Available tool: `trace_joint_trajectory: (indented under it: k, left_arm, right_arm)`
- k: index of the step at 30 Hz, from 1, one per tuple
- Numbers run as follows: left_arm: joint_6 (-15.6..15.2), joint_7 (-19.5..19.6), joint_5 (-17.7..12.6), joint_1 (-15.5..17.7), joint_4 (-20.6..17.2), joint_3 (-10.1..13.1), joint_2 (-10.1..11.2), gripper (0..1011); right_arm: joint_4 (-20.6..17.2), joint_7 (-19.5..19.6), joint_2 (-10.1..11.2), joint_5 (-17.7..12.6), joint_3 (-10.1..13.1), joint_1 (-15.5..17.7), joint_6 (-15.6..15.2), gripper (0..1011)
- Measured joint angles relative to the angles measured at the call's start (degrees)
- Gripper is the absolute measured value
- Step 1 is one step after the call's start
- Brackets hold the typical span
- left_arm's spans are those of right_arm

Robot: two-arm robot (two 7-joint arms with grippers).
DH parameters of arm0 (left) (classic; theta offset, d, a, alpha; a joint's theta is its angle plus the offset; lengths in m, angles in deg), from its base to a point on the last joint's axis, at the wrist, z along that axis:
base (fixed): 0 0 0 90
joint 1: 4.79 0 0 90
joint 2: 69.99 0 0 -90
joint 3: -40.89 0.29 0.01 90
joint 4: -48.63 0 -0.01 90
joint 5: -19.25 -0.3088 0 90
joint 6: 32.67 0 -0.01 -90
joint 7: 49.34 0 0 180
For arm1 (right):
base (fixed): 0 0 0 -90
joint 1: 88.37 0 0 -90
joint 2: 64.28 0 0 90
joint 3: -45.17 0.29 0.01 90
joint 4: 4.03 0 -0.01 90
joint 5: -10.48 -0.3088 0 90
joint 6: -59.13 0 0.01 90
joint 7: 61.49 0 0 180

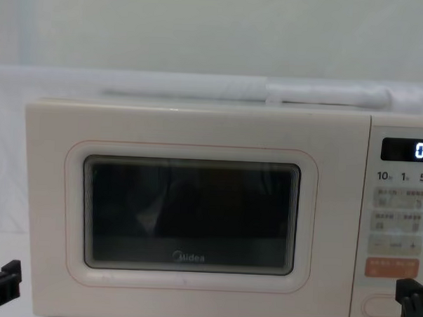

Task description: Press the button to open the microwave door with one hand; close the microwave door with the other hand.

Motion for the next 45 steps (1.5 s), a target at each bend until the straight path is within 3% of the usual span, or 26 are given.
trace_joint_trajectory:
  k: [16,21,27,34,45]
  left_arm:
    - [0.0,0.0,0.0,0.0,0.0,0.0,0.0,1001]
    - [0.0,0.0,0.0,0.0,0.0,0.0,0.0,1001]
    - [0.0,0.0,0.0,0.0,0.0,0.0,0.0,1001]
    - [0.0,0.0,0.0,0.0,0.0,0.0,0.0,1001]
    - [0.0,0.0,0.0,0.0,0.0,0.0,0.0,1001]
  right_arm:
    - [-0.1,-0.2,0.0,0.0,0.1,0.0,-0.1,0]
    - [-1.0,-2.9,0.5,-0.2,0.6,-0.4,-0.9,0]
    - [-0.5,-6.3,0.5,-3.1,2.6,-1.5,-2.8,0]
    - [1.4,-9.9,0.7,-5.5,5.1,-3.7,-5.5,0]
    - [6.1,-12.5,1.2,-6.5,5.4,-7.2,-7.4,0]
